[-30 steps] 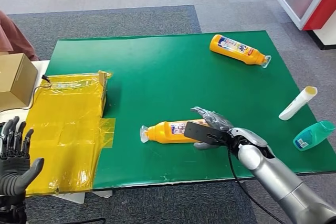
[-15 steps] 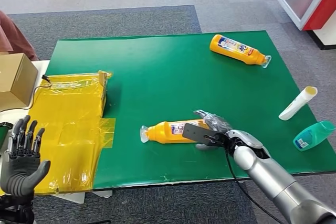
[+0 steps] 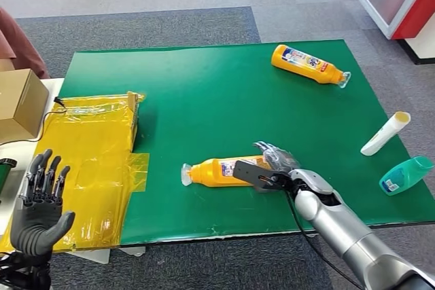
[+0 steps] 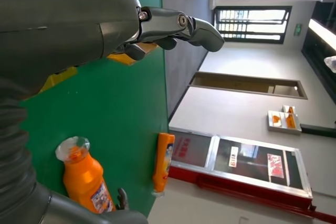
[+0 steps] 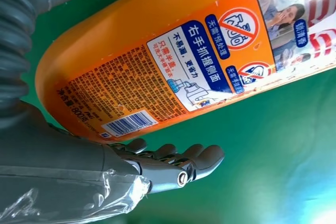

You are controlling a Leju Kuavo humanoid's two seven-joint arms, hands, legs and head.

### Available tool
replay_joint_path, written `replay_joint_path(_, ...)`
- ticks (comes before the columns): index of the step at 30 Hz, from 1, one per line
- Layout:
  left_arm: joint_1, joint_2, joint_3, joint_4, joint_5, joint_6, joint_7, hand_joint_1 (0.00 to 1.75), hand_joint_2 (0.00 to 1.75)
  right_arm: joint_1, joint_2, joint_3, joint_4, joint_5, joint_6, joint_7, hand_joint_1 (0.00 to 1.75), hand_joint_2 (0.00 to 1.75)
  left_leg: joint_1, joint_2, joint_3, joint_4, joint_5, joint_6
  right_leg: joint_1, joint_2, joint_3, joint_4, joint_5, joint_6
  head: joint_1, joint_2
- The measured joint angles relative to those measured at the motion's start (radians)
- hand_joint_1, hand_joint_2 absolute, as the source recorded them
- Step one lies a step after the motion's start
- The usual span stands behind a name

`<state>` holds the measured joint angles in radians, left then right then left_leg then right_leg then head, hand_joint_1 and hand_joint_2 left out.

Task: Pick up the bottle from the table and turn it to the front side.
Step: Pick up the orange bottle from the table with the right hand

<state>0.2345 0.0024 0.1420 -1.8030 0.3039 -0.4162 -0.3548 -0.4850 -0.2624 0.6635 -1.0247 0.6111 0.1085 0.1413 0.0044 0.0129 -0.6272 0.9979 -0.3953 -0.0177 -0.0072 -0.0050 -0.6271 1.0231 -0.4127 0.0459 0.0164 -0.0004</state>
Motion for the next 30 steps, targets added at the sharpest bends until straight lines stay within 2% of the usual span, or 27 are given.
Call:
replay_joint_path(1,0.000,0.001,-0.003,-0.001,-0.001,0.000,0.000,0.00,1.75,-0.001,0.002,-0.001,0.005,0.005,0.001,0.000,0.03,1.75,0.000,0.000,0.000,0.000,0.000,0.000,0.000,0.000,0.000,0.000,0.000,0.000,0.000,0.000)
replay_joint_path(5,0.002,0.005,-0.011,-0.003,-0.007,0.000,-0.001,0.00,1.75,-0.005,0.010,-0.004,0.022,0.033,0.015,-0.008,1.75,1.75,0.000,0.000,0.001,0.000,0.000,0.000,0.000,0.000,0.000,0.000,0.000,0.000,0.000,0.000)
replay_joint_path(11,0.007,0.008,-0.010,-0.015,-0.010,0.001,-0.008,0.00,1.75,-0.016,0.011,-0.003,0.028,0.070,0.042,-0.023,1.75,1.75,0.000,0.000,0.001,0.000,0.000,0.000,0.000,0.000,0.001,0.000,0.000,0.000,0.000,0.000)
replay_joint_path(20,0.012,0.012,-0.010,-0.029,-0.012,0.000,-0.017,0.00,1.75,-0.027,0.012,-0.002,0.028,0.054,0.067,-0.037,1.75,1.75,0.000,0.000,0.001,0.000,0.001,0.000,0.000,0.000,0.001,0.000,0.001,0.000,0.000,0.000)
replay_joint_path(26,0.012,0.017,-0.010,-0.034,-0.011,-0.001,-0.022,0.00,1.75,-0.024,0.011,-0.017,0.027,-0.038,0.095,-0.070,1.75,1.75,0.000,0.000,0.001,0.000,0.001,0.000,0.000,0.000,0.001,0.000,0.001,0.000,0.000,0.000)
replay_joint_path(30,0.011,0.025,-0.010,-0.034,-0.002,-0.002,-0.029,0.00,1.75,-0.006,0.003,-0.053,0.015,-0.185,0.134,-0.114,1.75,1.75,0.000,0.000,0.001,0.000,0.001,0.000,0.000,0.000,0.001,0.000,0.001,0.000,0.000,0.000)
